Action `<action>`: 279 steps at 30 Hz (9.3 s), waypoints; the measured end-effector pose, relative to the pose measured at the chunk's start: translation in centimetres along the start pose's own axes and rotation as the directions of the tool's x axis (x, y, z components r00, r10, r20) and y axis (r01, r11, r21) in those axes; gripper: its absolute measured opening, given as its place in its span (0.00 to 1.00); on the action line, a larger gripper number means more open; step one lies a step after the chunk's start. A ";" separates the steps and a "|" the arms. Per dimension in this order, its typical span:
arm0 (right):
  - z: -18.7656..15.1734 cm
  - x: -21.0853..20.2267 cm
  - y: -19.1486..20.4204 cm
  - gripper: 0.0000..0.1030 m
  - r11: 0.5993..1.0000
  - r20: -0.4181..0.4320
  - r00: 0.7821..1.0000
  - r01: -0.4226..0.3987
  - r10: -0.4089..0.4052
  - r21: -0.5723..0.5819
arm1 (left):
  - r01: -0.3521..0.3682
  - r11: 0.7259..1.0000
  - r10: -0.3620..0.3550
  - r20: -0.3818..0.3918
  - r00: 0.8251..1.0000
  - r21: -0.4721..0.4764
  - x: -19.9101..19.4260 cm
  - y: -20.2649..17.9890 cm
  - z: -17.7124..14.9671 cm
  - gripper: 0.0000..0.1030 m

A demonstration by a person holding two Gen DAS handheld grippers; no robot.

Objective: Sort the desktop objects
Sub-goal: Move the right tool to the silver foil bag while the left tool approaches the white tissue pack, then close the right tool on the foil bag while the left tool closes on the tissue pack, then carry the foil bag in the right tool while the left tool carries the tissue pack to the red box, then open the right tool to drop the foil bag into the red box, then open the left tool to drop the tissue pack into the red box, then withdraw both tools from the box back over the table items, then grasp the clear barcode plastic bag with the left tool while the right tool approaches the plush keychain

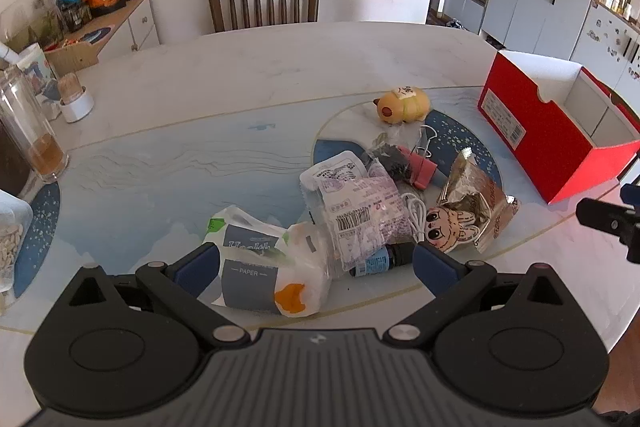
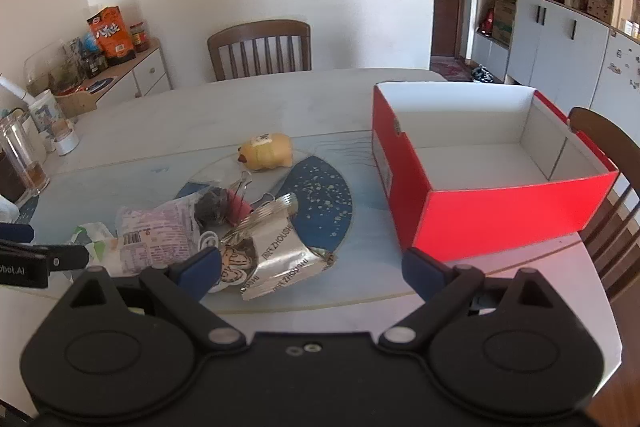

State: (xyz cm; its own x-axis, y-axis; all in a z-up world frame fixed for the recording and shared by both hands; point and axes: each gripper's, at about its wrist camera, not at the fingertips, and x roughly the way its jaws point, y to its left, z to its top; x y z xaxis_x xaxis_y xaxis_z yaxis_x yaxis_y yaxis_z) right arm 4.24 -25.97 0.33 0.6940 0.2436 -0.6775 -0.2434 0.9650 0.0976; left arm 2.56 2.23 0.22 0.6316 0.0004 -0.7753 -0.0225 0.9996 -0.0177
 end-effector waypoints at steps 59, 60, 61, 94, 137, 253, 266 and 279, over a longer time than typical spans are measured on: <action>1.8 11.3 1.5 0.39 0.995 -0.191 0.981 -0.061 0.044 -0.083 | 0.075 0.993 -0.076 -0.006 0.997 -0.091 7.2 7.3 -0.6 0.11; 1.8 11.0 1.4 0.39 0.995 -0.186 0.982 -0.052 0.037 -0.079 | 0.073 0.992 -0.074 -0.006 0.997 -0.098 7.0 7.2 -0.6 0.08; 1.9 10.7 1.3 0.39 0.996 -0.181 0.983 -0.046 0.032 -0.074 | 0.065 0.993 -0.065 -0.005 0.998 -0.097 7.0 7.3 -0.6 0.07; 1.8 -1.5 0.2 0.39 0.990 -0.070 0.993 0.099 -0.092 0.101 | 0.254 0.964 -0.263 0.140 0.955 0.082 -0.8 3.6 3.0 0.07; 10.1 3.3 -24.2 0.40 0.996 -0.018 1.000 0.023 -0.022 0.087 | 0.311 0.881 -0.374 0.123 0.919 0.357 5.1 -30.9 15.3 0.07; 3.1 4.7 1.0 0.93 0.986 -0.052 0.988 -0.151 0.147 -0.077 | 0.118 0.991 -0.126 0.155 0.980 0.058 3.1 -1.9 5.6 1.00; 0.7 7.7 3.7 0.89 0.973 -0.122 0.979 -0.178 0.161 -0.144 | 0.096 0.994 -0.098 0.044 0.994 0.046 6.6 -1.0 2.7 1.00; 0.0 10.0 5.0 0.83 0.961 -0.180 0.969 -0.205 0.171 -0.187 | 0.118 0.991 -0.117 -0.029 0.993 0.059 9.2 -1.5 2.1 1.00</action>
State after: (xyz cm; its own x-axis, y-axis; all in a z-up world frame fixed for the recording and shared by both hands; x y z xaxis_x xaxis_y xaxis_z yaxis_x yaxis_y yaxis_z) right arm 9.98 -18.66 -5.96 0.5085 0.3836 -0.7709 -0.5022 0.8594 0.0964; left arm 10.08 0.82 -5.53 0.6072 -0.1172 -0.7858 0.0985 0.9925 -0.0719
